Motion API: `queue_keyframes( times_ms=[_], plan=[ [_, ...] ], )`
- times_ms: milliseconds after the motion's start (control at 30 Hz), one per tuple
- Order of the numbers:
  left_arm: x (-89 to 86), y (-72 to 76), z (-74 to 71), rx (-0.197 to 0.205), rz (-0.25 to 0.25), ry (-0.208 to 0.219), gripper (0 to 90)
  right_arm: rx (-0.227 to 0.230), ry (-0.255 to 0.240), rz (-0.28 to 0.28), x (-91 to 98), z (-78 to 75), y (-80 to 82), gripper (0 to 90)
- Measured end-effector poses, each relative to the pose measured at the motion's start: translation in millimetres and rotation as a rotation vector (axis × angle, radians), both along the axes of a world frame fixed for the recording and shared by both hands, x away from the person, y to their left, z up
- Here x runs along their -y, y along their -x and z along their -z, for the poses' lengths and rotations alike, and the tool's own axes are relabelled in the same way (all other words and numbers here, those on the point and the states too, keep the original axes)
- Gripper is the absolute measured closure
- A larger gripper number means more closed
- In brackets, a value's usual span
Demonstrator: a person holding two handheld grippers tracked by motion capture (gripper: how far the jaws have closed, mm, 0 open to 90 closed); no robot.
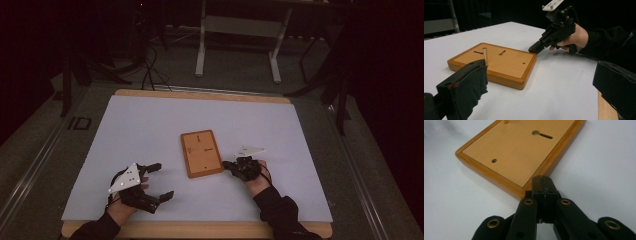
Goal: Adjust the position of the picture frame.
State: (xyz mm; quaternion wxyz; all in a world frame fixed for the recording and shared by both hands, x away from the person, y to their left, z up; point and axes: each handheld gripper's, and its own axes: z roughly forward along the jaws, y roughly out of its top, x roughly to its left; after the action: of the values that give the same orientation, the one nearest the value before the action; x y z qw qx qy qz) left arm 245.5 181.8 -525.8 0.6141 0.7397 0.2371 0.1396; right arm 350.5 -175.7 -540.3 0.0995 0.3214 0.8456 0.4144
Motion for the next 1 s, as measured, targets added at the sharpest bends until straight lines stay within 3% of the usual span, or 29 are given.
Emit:
queue_keyframes(
  times_ms=[500,1000],
  plan=[
    [1.1,1.8,0.2,0.003,0.007,-0.009,0.0,0.013,-0.022,-0.099,-23.1,0.3,4.6,90.0],
    [0.5,1.8,-0.1,0.004,0.007,-0.009,0.0,0.01,-0.041,-0.126,-42.3,-3.0,1.1,90.0]
  ],
)
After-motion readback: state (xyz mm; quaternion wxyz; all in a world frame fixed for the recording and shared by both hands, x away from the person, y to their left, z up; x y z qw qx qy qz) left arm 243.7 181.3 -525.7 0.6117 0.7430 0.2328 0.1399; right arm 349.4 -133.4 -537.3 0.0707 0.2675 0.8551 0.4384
